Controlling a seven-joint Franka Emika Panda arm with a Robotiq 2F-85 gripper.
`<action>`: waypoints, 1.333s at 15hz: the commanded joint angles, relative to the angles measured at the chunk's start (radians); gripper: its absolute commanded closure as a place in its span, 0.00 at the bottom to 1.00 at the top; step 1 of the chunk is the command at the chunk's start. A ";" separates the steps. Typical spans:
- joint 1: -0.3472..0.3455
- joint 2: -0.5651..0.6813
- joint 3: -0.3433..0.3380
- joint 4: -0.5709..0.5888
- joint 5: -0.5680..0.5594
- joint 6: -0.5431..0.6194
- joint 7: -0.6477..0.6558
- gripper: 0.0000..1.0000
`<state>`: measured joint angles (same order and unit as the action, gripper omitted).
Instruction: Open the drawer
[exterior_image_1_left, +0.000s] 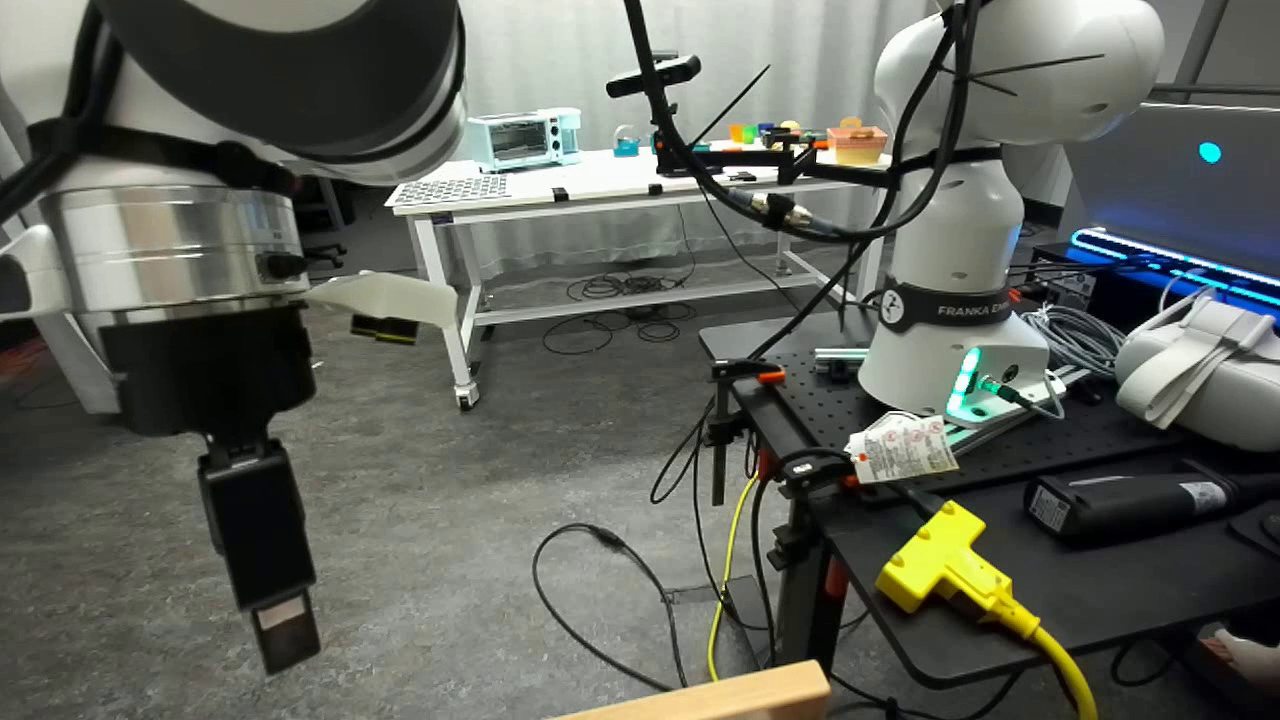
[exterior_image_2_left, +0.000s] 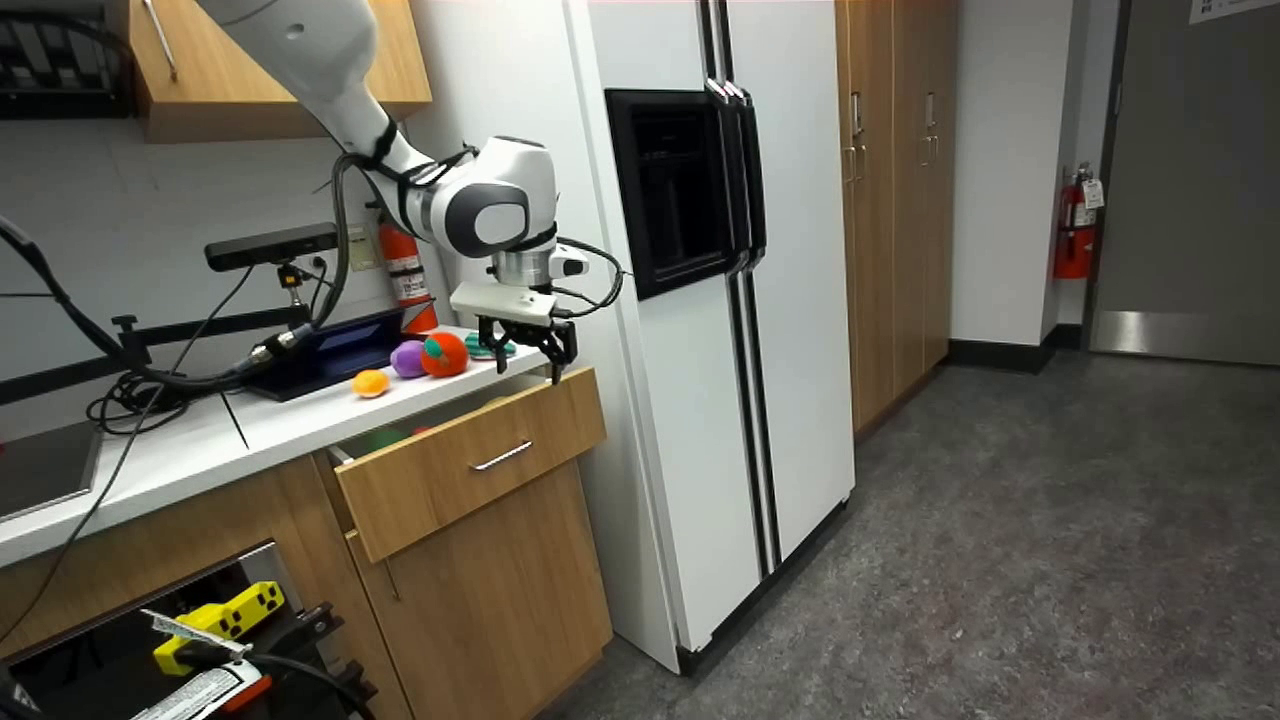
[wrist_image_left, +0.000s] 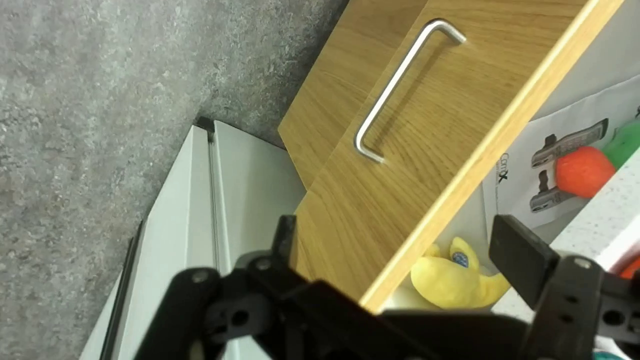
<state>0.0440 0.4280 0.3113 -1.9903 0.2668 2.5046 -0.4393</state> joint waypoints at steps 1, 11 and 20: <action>-0.050 -0.025 0.054 -0.022 0.046 0.008 -0.173 0.32; -0.117 -0.014 0.129 -0.007 0.224 -0.024 -0.583 1.00; -0.011 0.001 0.119 0.025 0.185 -0.006 -0.484 0.99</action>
<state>0.0191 0.4297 0.4435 -1.9689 0.4458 2.5021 -0.9219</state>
